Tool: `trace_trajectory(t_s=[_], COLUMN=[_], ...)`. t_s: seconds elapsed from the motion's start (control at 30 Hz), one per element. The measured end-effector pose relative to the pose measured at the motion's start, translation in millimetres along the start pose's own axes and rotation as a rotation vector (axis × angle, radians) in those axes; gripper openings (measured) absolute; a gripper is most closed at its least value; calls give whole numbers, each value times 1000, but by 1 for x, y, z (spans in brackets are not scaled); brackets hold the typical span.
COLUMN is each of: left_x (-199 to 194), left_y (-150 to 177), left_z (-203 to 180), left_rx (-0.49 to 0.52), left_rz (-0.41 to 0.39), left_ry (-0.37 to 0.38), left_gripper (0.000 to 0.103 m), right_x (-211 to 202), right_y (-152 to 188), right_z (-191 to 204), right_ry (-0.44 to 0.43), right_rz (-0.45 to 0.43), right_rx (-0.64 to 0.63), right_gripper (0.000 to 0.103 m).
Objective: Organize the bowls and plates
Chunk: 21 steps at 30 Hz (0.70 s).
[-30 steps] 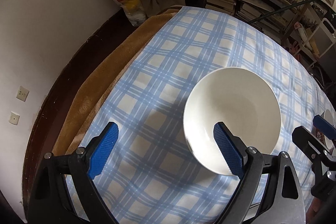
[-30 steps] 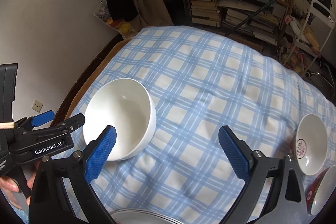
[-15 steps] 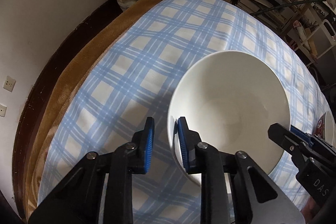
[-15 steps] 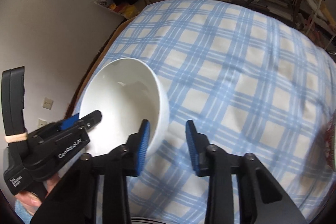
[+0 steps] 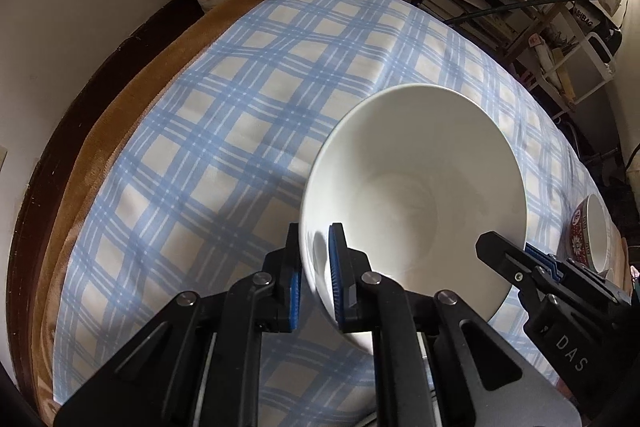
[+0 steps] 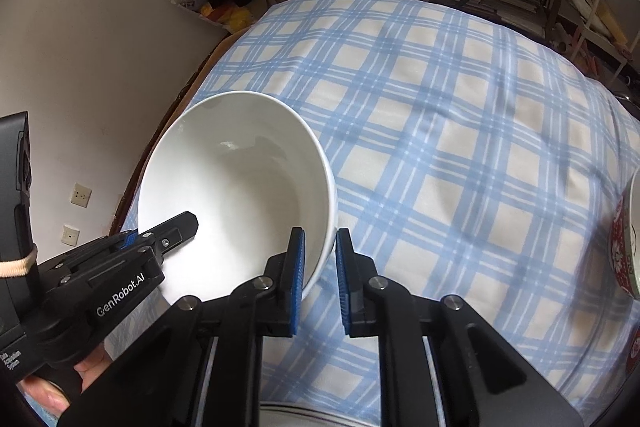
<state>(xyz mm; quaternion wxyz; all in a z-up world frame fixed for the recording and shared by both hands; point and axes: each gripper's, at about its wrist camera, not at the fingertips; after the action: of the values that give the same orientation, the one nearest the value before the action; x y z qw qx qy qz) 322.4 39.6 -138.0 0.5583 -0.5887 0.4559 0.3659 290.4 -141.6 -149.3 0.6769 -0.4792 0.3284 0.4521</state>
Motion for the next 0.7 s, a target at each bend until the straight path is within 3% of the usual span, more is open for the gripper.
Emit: trace_trajectory(t_s=[0.47,0.7], left_x=[-22,-18], left_y=[28,48], left_z=[-70,-102], left_rx=[134,176], left_rz=[-37,-15], left_ry=[65,131], left_gripper=[12,12], right_x=[-60,-82], right_y=[24,46], right_z=[-41,-69], right_ry=[105,153], right_rz=[-71,-88], right_rx=[34,87], right_gripper=[16,17])
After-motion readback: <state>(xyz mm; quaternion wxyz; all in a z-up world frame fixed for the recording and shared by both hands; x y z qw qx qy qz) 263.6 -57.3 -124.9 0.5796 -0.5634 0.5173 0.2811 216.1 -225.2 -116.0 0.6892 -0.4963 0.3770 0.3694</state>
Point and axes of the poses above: each gripper's, at about its wrist camera, not at the fingertips, and x roughly the way its jaws point, z to its left, y to its underside, and after that the axes turned 1 degree about -z, right-handed
